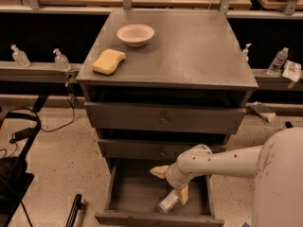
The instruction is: Pick blue plastic bottle from bottom drawer and place on counter
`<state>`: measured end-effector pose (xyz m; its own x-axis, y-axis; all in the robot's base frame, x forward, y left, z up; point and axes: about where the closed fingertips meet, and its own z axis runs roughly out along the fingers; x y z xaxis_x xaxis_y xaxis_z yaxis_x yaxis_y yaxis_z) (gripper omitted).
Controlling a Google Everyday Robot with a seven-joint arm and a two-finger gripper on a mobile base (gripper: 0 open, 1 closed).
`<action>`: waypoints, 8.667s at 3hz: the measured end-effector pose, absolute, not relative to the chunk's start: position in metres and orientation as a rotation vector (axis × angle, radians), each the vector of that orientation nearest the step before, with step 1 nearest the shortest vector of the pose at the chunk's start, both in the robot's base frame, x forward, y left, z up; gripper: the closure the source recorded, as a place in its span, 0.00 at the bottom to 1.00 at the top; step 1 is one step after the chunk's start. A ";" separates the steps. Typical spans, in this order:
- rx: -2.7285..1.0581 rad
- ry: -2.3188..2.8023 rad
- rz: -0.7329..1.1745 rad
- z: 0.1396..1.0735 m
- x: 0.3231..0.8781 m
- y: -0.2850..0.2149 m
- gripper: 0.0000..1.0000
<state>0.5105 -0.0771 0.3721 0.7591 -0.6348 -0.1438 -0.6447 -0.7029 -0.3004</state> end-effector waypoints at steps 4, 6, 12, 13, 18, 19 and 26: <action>-2.876 0.708 0.004 0.193 0.567 -0.151 0.00; -2.880 0.715 0.154 0.128 0.554 -0.172 0.17; -2.278 0.785 0.145 0.362 0.533 -0.179 1.00; -2.210 0.756 0.061 0.421 0.515 -0.206 1.00; -2.113 0.239 -0.396 0.645 0.502 -0.203 1.00; -2.160 0.073 -0.392 0.589 0.562 -0.201 1.00; -2.168 -0.037 -0.185 0.578 0.530 -0.215 1.00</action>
Offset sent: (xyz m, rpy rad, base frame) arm 0.0661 -0.0763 -0.1277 -0.1324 -0.0798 0.1888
